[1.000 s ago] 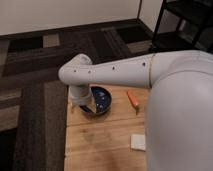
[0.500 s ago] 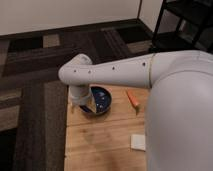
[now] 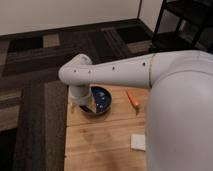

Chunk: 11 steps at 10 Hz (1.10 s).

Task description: Place the ceramic cup in the ceramic bowl

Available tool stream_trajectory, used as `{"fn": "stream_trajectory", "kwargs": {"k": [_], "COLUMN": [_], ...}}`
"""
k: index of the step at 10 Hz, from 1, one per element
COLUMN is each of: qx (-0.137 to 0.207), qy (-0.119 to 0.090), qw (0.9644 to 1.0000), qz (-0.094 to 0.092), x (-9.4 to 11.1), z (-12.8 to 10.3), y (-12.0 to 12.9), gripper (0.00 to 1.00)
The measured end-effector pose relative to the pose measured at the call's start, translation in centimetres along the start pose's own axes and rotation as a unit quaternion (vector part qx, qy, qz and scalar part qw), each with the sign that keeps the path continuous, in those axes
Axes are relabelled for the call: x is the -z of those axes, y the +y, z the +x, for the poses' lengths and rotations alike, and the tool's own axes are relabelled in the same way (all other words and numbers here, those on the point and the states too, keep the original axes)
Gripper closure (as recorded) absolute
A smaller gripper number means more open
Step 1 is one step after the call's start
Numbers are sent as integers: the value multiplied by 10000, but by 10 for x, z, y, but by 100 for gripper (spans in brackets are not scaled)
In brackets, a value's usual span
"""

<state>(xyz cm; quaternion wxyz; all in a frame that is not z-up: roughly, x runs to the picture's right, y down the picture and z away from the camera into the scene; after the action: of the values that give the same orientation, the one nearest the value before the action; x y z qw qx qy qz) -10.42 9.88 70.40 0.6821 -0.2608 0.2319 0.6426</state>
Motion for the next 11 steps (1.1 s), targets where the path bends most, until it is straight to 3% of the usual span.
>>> {"fn": "stream_trajectory", "kwargs": {"k": [3, 8, 11], "qx": [-56, -437, -487], "qy": [18, 81, -15], "qw": [10000, 9990, 9988], "qz": [-17, 1, -17], "x": [0, 12, 34], "z": [0, -16, -41], "y": [-3, -65, -118], "gripper": [35, 35, 35]}}
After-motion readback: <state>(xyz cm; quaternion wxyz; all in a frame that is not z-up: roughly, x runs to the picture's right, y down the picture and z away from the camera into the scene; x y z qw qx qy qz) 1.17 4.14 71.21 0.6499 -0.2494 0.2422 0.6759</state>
